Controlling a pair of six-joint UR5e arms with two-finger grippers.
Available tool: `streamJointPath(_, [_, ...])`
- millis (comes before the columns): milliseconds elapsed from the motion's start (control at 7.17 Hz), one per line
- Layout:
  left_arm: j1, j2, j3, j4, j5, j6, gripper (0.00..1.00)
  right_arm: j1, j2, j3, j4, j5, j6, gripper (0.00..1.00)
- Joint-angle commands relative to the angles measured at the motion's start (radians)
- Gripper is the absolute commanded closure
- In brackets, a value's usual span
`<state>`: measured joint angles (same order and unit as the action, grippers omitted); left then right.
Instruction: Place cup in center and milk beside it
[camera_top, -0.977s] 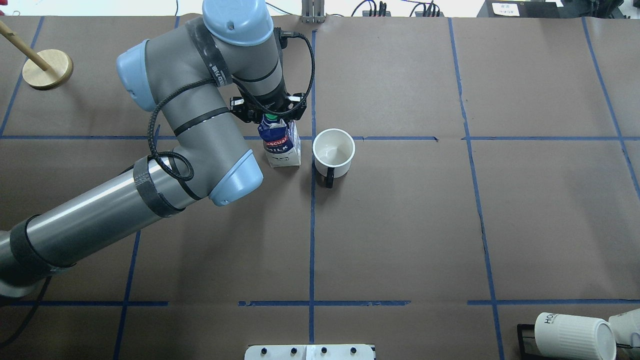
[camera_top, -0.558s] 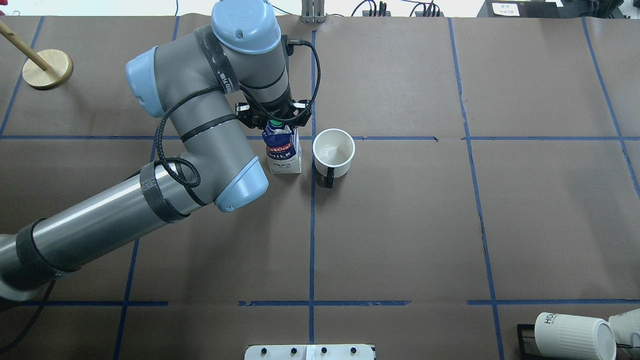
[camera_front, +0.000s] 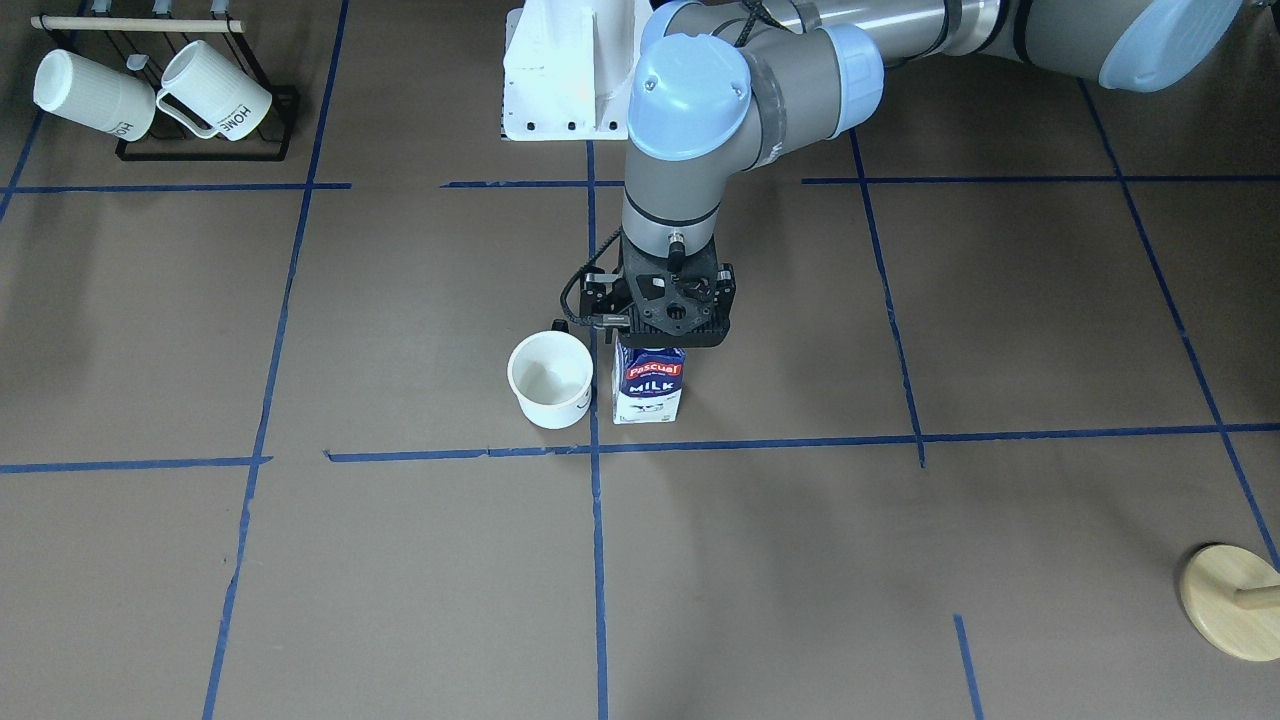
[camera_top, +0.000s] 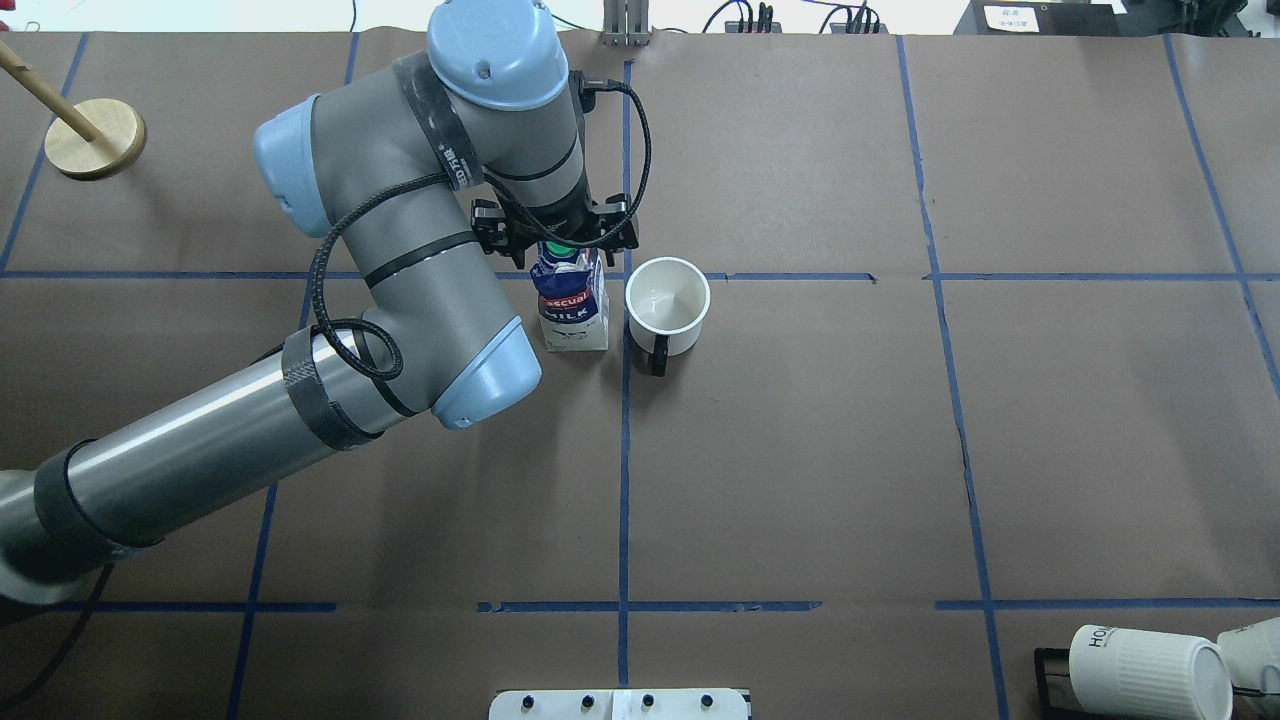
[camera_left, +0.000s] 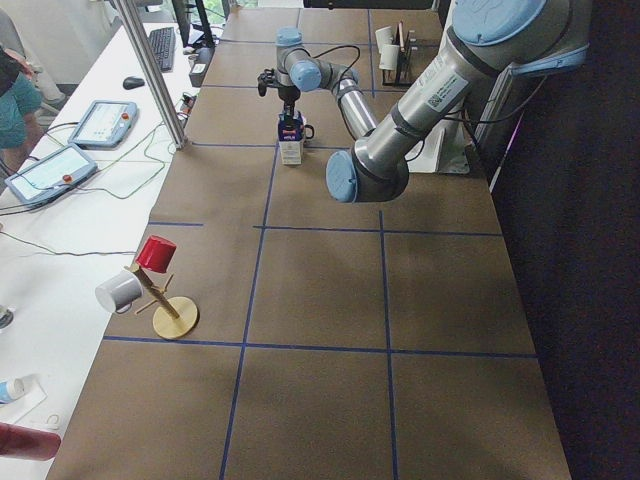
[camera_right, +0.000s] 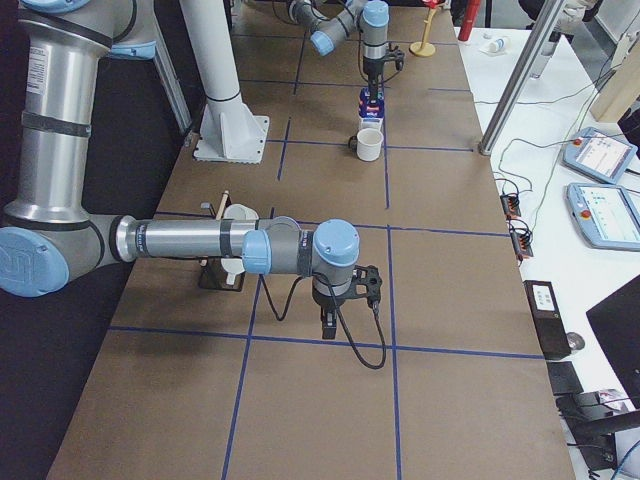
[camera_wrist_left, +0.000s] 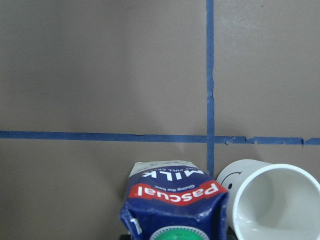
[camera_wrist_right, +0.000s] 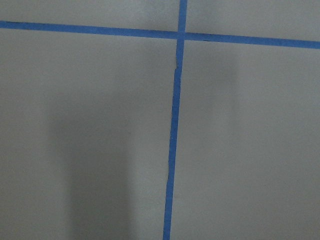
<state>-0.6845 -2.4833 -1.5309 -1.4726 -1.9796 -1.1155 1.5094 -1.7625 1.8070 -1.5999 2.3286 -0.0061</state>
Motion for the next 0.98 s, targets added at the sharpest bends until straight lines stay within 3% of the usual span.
streamJointPath(0, [-0.019, 0.004, -0.067, 0.061, -0.005, 0.020, 0.00, 0.000, 0.000, 0.000, 0.000, 0.000, 0.000, 0.00])
streamJointPath(279, [-0.103, 0.071, -0.209, 0.214, -0.054, 0.205, 0.00, 0.000, 0.000, 0.000, 0.001, 0.000, 0.000, 0.00])
streamJointPath(558, [-0.293, 0.331, -0.361, 0.213, -0.222, 0.514, 0.00, 0.000, 0.002, 0.000, 0.001, -0.002, 0.001, 0.00])
streamJointPath(837, [-0.468, 0.543, -0.380, 0.207, -0.286, 0.873, 0.00, 0.000, 0.002, 0.000, 0.000, 0.000, 0.001, 0.00])
